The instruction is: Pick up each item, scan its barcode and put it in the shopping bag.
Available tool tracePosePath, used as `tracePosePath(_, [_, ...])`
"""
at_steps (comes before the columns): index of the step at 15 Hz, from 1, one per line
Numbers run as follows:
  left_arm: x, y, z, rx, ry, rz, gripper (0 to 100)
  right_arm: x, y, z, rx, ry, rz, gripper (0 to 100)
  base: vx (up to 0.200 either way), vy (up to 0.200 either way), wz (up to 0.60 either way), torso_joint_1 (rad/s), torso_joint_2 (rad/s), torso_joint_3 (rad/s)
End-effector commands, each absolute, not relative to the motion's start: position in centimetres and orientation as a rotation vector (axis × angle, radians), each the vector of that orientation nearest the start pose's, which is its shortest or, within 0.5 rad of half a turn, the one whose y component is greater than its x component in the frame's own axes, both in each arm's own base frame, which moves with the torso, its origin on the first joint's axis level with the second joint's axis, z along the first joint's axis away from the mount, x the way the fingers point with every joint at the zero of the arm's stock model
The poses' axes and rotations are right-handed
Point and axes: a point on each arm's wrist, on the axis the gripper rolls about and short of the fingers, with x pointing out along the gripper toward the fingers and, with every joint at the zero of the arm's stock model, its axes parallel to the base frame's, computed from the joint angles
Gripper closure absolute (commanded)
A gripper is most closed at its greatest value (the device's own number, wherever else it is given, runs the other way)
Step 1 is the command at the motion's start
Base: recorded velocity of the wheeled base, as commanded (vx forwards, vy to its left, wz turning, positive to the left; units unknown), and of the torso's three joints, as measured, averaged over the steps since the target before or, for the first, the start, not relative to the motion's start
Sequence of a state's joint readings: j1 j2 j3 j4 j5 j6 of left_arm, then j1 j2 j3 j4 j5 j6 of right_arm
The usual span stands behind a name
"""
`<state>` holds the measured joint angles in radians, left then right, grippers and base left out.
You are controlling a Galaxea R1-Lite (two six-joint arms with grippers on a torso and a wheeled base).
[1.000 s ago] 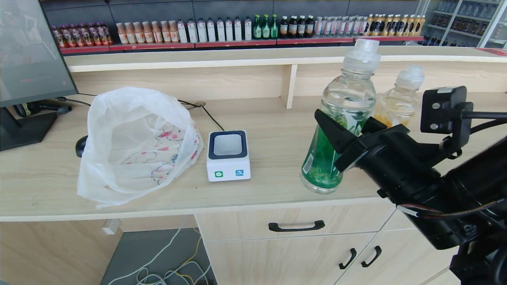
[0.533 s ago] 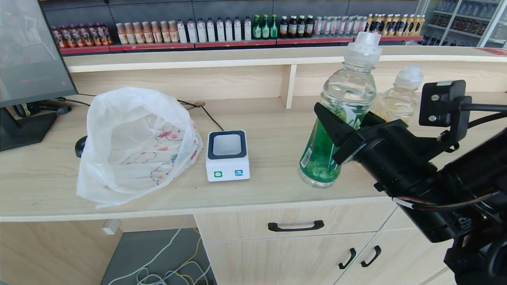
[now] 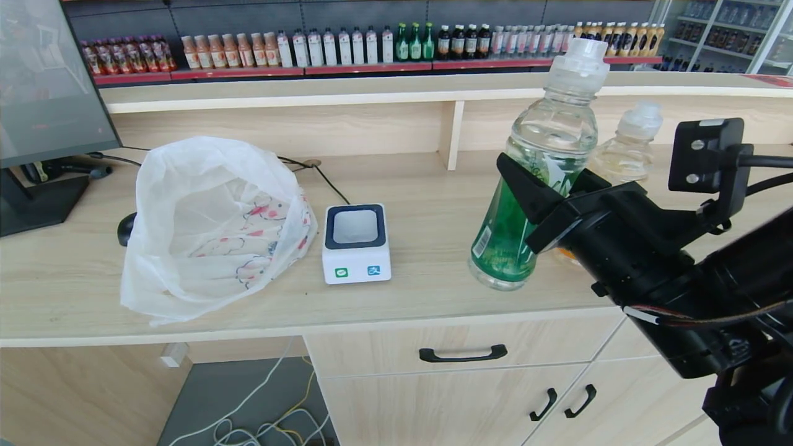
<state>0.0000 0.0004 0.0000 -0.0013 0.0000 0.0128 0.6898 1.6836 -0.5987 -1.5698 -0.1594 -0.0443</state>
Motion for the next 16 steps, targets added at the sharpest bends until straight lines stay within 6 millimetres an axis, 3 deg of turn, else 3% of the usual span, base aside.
tracePosePath(1, [-2.3,0.0,7.6,0.012,-0.002,0.002,0,21.1,17.0,22.9,0.164,-0.468,0.509,100,-0.200,0.000,0.00,0.007,0.00,0.002])
tracePosePath(3, [-2.3,0.0,7.6,0.012,-0.002,0.002,0,21.2,17.0,23.1,0.168,-0.476,0.509,100,-0.200,0.000,0.00,0.010,0.00,0.002])
tracePosePath(9, [-2.3,0.0,7.6,0.011,-0.002,0.002,0,21.0,16.7,23.6,0.195,-0.488,0.507,100,0.000,0.000,0.00,0.000,0.00,0.000])
tracePosePath(16, [-2.3,0.0,7.6,0.008,-0.002,0.002,0,21.1,16.7,23.8,0.198,-0.495,0.506,100,0.000,0.200,0.00,0.004,0.00,0.001])
